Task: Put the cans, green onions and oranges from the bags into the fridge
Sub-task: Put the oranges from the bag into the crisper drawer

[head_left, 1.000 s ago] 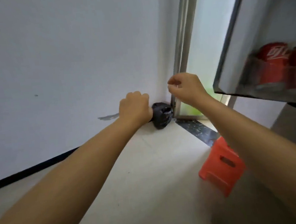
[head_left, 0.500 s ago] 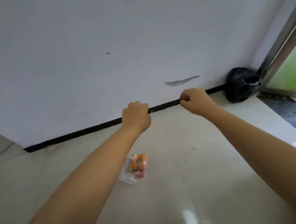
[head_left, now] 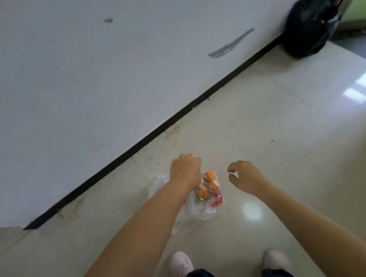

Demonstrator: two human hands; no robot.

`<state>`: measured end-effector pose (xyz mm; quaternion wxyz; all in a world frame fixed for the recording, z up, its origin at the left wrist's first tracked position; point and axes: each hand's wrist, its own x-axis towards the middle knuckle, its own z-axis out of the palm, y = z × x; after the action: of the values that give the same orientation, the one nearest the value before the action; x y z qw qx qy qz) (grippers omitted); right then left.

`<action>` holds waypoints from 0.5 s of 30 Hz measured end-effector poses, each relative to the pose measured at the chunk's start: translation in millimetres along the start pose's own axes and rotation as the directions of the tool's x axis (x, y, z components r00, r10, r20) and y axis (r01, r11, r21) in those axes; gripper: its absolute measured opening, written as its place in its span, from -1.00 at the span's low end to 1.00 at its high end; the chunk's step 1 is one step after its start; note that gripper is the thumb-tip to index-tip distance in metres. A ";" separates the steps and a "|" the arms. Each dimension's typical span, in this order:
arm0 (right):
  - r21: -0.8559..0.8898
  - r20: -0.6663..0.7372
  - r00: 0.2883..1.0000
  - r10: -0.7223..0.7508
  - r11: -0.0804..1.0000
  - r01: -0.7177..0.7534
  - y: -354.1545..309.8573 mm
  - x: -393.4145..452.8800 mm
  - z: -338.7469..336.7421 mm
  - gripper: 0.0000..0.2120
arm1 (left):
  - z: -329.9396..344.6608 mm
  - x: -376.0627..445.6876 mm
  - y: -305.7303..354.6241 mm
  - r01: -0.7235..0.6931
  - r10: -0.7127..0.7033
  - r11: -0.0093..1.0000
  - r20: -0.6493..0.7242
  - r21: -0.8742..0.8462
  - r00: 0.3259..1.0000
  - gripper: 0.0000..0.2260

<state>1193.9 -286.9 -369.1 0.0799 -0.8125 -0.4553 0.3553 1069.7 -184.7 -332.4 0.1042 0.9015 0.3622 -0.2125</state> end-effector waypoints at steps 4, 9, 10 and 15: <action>0.066 0.056 0.994 0.089 0.994 -0.092 15.8 51.3 91.7 -0.74 | 89.6 47.4 -29.9 -0.027 0.028 1.000 0.137 -0.006 0.990 -0.71; -0.031 0.040 0.998 0.056 0.998 -0.055 81.8 140.8 228.0 -0.72 | 245.2 128.6 -55.3 -0.017 0.024 0.999 0.184 -0.039 0.983 -0.62; -0.089 0.033 0.999 0.026 0.996 -0.023 98.6 159.0 255.0 -0.70 | 277.9 148.4 -59.2 -0.013 0.020 0.999 0.192 -0.042 0.981 -0.58; -0.318 0.086 0.992 -0.093 0.941 0.115 178.3 242.5 376.2 -0.70 | 428.4 243.8 -70.7 -0.085 0.081 0.996 0.206 0.008 0.975 -0.45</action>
<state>1151.9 -268.7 -848.6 -0.0511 -0.7766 -0.5520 0.2995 1046.4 -132.2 -827.0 0.1422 0.8900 0.3096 -0.3030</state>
